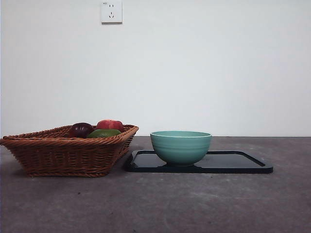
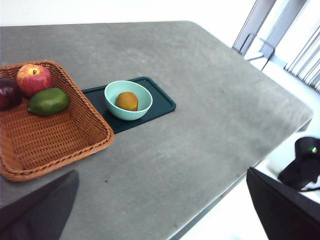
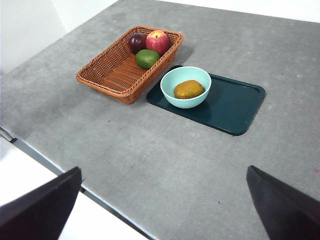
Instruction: Pick up the wifruite, put it on the bowl, pick up the plate, put it on desk
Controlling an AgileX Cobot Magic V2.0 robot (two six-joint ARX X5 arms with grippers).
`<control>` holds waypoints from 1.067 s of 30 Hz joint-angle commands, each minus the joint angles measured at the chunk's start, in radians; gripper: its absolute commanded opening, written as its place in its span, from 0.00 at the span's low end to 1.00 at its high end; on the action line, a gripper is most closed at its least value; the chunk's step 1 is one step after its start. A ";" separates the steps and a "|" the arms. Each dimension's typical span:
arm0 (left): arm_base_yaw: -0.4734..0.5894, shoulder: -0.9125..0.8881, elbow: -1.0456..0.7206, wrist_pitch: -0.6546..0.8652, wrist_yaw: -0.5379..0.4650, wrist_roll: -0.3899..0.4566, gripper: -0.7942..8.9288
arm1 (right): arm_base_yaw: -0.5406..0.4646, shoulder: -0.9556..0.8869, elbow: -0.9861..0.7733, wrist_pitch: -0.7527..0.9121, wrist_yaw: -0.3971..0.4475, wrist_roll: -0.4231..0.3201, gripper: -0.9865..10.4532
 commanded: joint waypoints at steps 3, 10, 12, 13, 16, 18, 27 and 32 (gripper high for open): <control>-0.009 0.058 0.010 0.016 0.008 -0.064 0.73 | 0.004 0.002 0.010 -0.076 -0.003 0.017 0.57; -0.009 0.237 0.015 0.104 0.051 -0.069 0.73 | 0.004 0.002 0.010 -0.076 0.000 0.016 0.57; -0.009 0.309 0.022 0.168 0.080 -0.069 0.73 | 0.004 0.002 0.010 -0.076 0.001 0.009 0.57; -0.009 0.341 0.029 0.190 0.091 -0.068 0.73 | 0.004 0.002 0.010 -0.076 0.001 0.007 0.57; -0.009 0.459 0.068 0.233 0.114 -0.056 0.73 | 0.004 0.002 0.010 -0.076 0.000 0.005 0.57; -0.006 0.539 0.106 0.227 0.114 -0.042 0.73 | 0.004 0.002 0.010 -0.076 0.000 0.005 0.57; 0.066 0.900 0.354 0.212 0.245 0.084 0.73 | 0.004 0.002 0.010 -0.076 0.000 0.005 0.57; 0.125 1.086 0.502 0.154 0.263 0.151 0.73 | 0.004 0.002 0.010 -0.076 0.001 0.003 0.57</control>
